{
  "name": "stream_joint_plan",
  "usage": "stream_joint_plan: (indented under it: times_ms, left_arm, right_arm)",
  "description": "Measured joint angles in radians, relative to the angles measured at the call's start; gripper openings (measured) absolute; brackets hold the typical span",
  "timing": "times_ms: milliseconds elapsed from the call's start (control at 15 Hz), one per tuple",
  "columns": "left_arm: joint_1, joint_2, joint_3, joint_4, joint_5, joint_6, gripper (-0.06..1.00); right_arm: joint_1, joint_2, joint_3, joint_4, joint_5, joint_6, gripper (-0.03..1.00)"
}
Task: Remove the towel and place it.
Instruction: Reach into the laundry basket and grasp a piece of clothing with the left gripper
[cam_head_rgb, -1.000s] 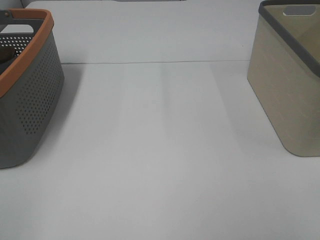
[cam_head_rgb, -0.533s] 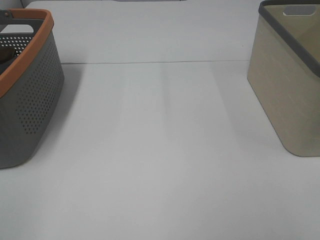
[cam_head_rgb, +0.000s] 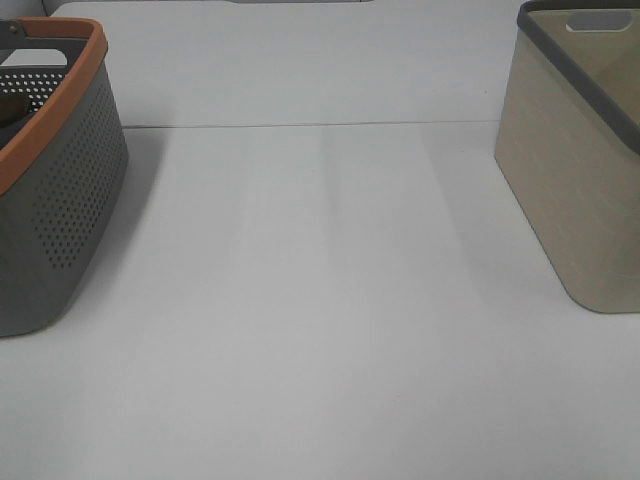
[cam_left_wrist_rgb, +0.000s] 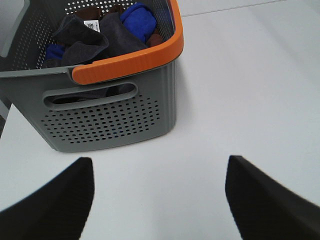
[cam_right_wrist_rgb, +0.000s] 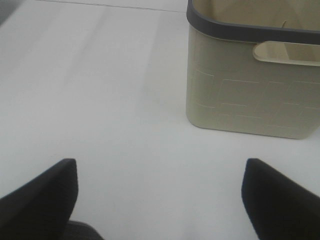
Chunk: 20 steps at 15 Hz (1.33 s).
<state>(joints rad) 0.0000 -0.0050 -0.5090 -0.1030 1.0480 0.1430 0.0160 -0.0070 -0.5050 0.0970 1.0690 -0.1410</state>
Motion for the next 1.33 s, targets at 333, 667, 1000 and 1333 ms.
stream_joint_plan:
  times_ms: [333,667,1000,1333]
  left_arm:
    - [0.0,0.0,0.0,0.0,0.0,0.0,0.7]
    - [0.0,0.004,-0.006,0.011,-0.027,-0.001,0.7]
    - [0.0,0.366,-0.045,0.326,-0.488,-0.406,0.7]
    - [0.0,0.916,-0.157,0.509,-0.698,-0.677,0.7]
  right_arm:
    - [0.0,0.0,0.0,0.0,0.0,0.0,0.84]
    - [0.0,0.0,0.0,0.0,0.0,0.0,0.84]
    - [0.0,0.0,0.0,0.0,0.0,0.0,0.84]
    - [0.0,0.0,0.0,0.0,0.0,0.0,0.84]
